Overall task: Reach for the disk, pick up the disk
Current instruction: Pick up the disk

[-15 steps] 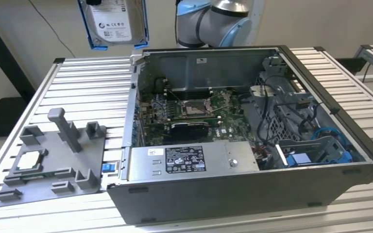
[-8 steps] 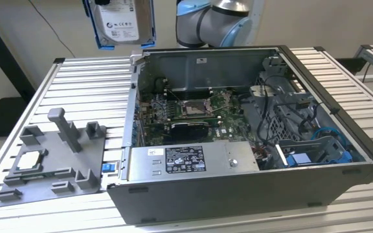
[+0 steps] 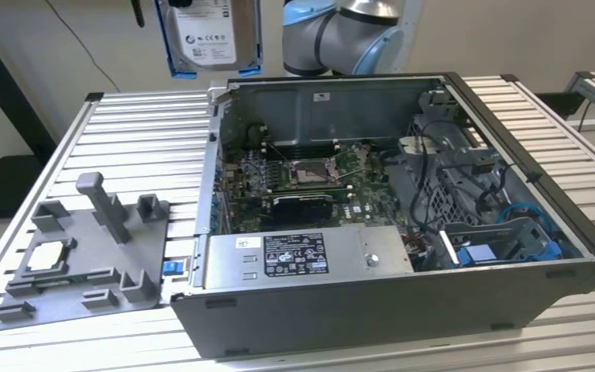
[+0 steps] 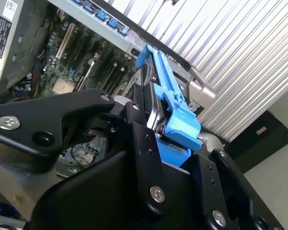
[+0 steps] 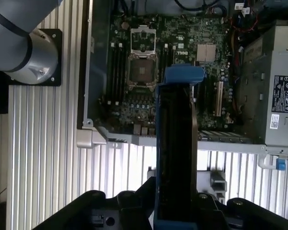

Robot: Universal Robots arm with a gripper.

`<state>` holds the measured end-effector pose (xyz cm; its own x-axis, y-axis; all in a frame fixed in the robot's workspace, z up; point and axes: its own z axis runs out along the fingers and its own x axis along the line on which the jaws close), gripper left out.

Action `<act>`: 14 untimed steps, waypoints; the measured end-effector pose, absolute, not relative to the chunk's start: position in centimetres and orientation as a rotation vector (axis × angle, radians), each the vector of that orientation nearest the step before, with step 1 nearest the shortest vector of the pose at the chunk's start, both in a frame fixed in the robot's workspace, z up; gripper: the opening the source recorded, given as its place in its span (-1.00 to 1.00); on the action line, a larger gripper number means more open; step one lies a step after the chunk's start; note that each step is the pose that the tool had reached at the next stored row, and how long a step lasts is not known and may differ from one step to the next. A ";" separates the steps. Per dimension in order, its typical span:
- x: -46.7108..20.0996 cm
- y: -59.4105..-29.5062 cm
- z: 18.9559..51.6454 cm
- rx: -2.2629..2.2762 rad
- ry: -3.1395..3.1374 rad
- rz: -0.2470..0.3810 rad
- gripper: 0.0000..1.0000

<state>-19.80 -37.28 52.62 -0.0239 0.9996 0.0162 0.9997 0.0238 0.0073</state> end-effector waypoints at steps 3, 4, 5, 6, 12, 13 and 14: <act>-19.2 -37.3 52.6 -2.190 -2.243 -0.025 -1.00; -19.0 -37.3 52.6 -2.190 -2.243 -0.025 -1.00; -18.8 -37.3 52.6 -2.190 -2.243 -0.025 -1.00; -18.6 -37.3 52.6 -2.190 -2.243 -0.025 -1.00; -17.3 -37.3 52.6 -2.190 -2.242 -0.024 -1.00; -17.1 -37.3 52.6 -2.189 -2.242 -0.024 -1.00; -16.9 -37.3 52.6 -2.189 -2.242 -0.024 -1.00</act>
